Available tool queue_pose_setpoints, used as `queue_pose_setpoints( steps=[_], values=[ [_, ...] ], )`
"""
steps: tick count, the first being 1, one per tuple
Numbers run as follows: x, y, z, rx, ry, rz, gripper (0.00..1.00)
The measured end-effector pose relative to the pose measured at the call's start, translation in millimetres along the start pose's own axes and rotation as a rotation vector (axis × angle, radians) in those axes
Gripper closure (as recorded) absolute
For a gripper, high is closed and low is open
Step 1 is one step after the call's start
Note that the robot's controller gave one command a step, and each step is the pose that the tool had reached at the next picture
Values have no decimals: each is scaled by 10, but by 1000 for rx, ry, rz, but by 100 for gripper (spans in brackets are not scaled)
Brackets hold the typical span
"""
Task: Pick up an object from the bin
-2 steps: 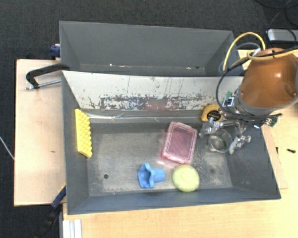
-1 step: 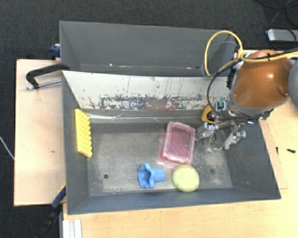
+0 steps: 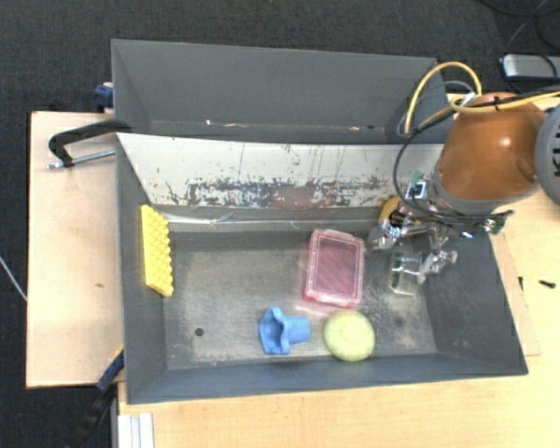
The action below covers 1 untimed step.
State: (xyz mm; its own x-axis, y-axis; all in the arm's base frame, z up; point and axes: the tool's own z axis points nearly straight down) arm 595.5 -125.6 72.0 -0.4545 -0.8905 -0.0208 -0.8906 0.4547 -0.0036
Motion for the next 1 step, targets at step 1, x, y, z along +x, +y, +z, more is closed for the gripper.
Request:
queue_pose_setpoints(
  steps=[1],
  values=[
    [15, -14, -14, 1, 10, 114, 0]
  ],
)
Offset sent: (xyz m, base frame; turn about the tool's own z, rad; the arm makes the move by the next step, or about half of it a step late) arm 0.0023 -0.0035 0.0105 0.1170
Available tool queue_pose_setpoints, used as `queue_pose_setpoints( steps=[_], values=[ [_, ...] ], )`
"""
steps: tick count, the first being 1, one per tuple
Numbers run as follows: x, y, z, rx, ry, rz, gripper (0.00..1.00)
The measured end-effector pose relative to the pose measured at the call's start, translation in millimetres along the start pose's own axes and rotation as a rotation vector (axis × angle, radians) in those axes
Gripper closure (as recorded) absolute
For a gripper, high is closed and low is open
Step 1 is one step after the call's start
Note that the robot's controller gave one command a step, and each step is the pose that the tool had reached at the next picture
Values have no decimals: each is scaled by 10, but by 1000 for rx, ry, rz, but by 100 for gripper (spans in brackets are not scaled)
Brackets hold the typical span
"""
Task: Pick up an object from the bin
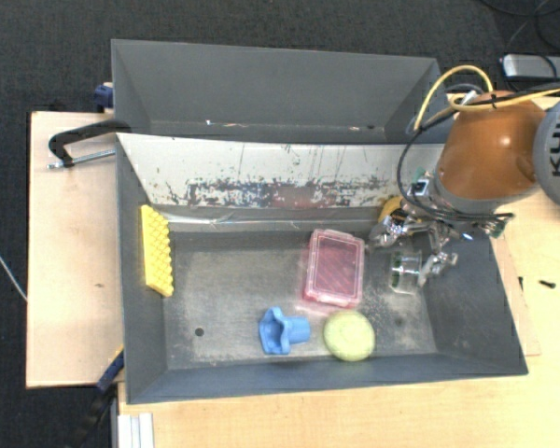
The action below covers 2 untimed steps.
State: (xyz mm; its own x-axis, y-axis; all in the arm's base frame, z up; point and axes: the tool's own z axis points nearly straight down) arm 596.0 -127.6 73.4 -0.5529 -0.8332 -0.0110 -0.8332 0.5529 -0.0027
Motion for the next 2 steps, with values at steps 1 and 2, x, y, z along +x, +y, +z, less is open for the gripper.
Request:
queue_pose_setpoints(
  steps=[1, 2],
  values=[
    [-26, -8, -74, 0, 5, -7, 0],
    [97, -25, -93, 0, 7, 162, 100]
  ],
)
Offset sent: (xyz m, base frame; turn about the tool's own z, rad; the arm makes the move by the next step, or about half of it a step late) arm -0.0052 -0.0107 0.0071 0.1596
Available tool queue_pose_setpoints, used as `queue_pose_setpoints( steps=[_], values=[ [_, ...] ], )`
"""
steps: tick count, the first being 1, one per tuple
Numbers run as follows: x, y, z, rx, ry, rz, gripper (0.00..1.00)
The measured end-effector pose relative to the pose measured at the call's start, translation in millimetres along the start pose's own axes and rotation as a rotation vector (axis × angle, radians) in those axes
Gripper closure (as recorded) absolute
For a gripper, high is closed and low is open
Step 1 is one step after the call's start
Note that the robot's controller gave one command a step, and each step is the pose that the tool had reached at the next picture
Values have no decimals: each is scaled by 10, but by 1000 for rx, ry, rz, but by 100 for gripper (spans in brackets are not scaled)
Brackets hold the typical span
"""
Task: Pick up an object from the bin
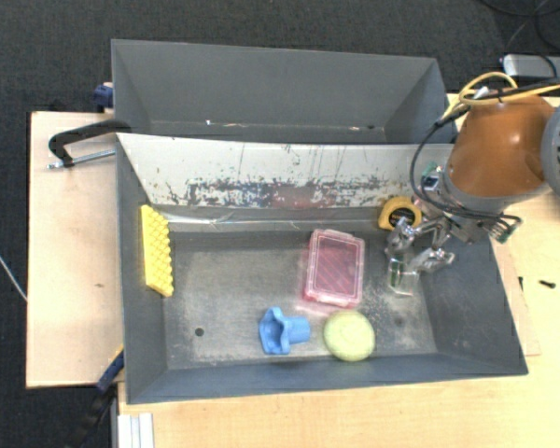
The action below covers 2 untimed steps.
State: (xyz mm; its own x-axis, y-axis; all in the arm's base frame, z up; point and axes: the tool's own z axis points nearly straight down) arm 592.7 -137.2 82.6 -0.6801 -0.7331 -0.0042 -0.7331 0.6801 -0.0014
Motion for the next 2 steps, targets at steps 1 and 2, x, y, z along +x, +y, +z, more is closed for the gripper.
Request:
queue_pose_setpoints(
  steps=[1, 2],
  values=[
    [-1, 0, -1, 0, 0, 0, 100],
    [97, 182, -1711, 9, -4, -34, 100]
  ],
)
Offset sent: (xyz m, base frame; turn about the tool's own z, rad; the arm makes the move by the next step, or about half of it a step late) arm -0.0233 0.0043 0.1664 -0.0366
